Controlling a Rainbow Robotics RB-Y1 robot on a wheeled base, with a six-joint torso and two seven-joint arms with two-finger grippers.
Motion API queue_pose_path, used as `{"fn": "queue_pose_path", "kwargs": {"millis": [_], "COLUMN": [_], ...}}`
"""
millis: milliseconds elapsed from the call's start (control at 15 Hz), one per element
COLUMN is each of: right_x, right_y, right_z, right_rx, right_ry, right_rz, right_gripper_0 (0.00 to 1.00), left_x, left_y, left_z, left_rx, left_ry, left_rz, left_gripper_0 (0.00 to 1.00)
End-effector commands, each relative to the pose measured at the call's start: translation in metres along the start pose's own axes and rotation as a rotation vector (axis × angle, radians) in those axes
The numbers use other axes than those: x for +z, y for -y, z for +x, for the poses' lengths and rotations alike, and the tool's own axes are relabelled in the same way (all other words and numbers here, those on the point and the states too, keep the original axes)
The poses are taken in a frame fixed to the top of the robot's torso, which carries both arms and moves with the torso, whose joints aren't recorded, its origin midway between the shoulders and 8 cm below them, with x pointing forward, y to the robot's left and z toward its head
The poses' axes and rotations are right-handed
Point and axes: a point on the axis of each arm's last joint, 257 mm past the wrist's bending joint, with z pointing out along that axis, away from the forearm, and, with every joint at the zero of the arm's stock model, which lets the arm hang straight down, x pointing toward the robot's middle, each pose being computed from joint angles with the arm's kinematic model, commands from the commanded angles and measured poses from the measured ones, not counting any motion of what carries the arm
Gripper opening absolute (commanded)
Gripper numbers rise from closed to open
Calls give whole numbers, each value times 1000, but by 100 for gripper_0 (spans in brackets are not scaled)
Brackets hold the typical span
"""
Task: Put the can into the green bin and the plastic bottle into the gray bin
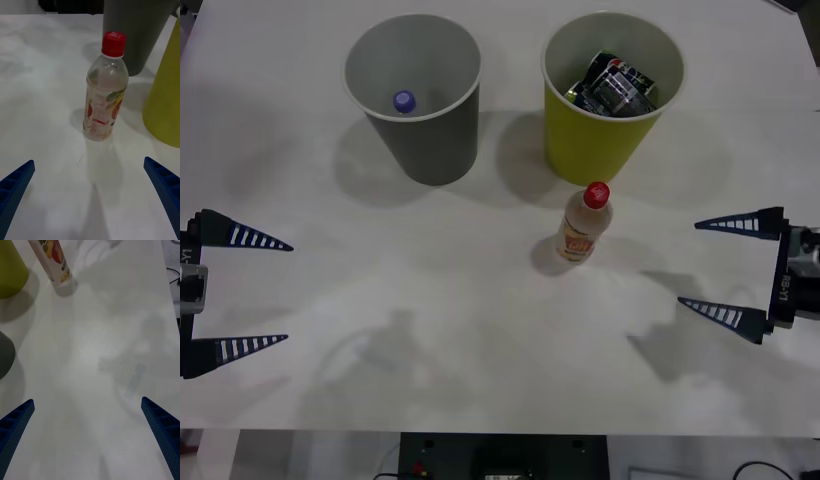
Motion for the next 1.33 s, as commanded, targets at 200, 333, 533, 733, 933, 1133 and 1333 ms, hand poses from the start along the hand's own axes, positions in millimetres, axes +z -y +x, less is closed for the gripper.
{"fn": "queue_pose_path", "kwargs": {"millis": [200,333,533,733,933,1133,1333], "right_x": [27,39,60,79,95,112,125], "right_y": [6,7,10,12,14,15,15], "right_z": [12,12,12,8,5,1,-1], "right_rx": [97,120,157,187,209,208,204], "right_ry": [94,125,174,218,249,253,249], "right_rz": [27,43,67,83,93,98,105], "right_gripper_0": [100,100,100,100,100,100,100], "left_x": [0,0,0,0,0,0,0], "left_y": [0,0,0,0,0,0,0], "left_z": [0,0,0,0,0,0,0], "left_rx": [0,0,0,0,0,0,0], "left_ry": [0,0,0,0,0,0,0], "left_rz": [0,0,0,0,0,0,0], "left_gripper_0": [98,98,98,98,98,98,98]}}
